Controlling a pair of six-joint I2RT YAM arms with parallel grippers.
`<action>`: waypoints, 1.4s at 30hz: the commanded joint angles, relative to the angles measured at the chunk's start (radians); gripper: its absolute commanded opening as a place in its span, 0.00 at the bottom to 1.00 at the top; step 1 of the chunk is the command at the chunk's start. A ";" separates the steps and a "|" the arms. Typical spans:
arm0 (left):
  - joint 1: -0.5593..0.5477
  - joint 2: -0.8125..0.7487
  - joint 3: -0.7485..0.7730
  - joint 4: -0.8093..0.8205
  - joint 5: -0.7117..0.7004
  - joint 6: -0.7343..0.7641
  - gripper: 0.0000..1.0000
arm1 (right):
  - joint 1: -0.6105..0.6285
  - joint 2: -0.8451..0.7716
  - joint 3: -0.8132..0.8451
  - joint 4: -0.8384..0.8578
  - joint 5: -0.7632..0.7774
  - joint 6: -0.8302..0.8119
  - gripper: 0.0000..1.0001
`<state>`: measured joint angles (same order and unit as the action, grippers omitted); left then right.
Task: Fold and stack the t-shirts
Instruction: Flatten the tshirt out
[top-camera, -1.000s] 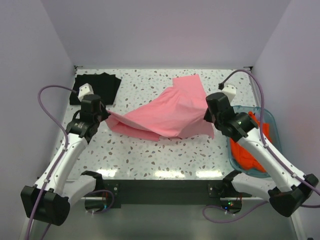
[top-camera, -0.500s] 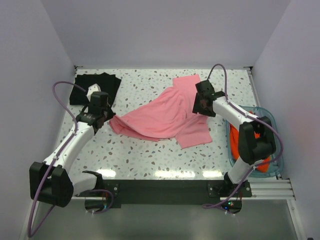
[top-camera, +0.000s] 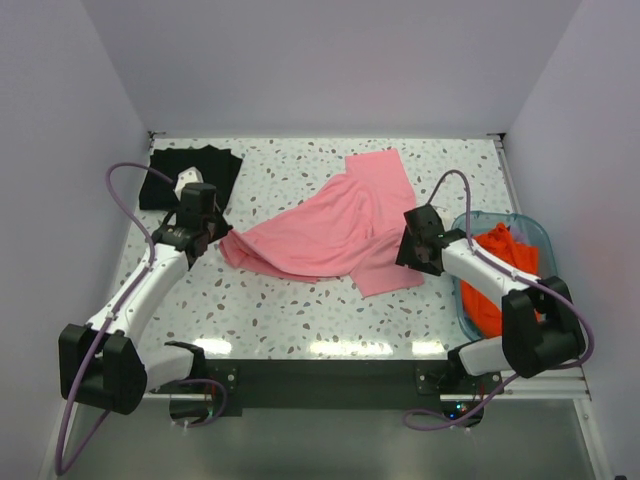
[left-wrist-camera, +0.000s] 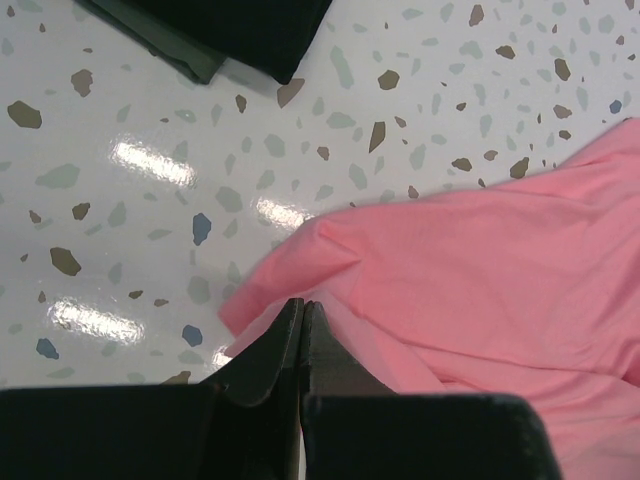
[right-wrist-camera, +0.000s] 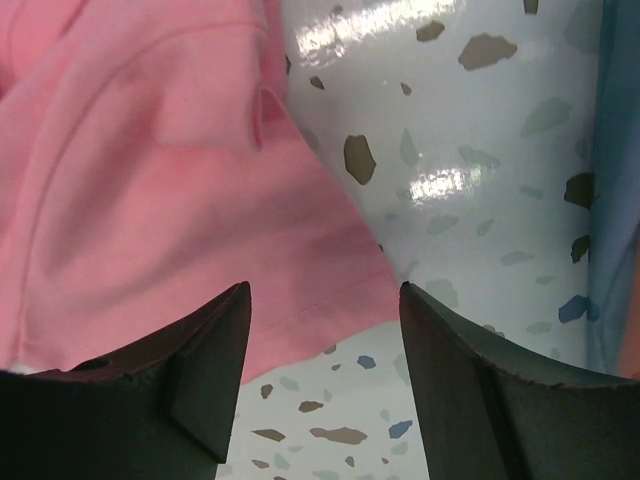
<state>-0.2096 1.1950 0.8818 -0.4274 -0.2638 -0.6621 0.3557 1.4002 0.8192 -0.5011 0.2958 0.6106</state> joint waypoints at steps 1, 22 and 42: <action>0.009 -0.028 0.003 0.039 0.011 -0.004 0.00 | 0.006 -0.041 -0.035 0.067 0.005 0.038 0.64; 0.009 -0.057 -0.010 0.024 0.018 -0.008 0.00 | 0.006 -0.043 -0.069 0.090 0.006 0.043 0.63; 0.009 -0.072 -0.026 0.021 0.018 -0.014 0.00 | 0.006 -0.113 -0.167 0.062 0.049 0.072 0.60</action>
<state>-0.2096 1.1454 0.8646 -0.4339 -0.2527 -0.6693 0.3592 1.3128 0.6712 -0.4500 0.2989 0.6537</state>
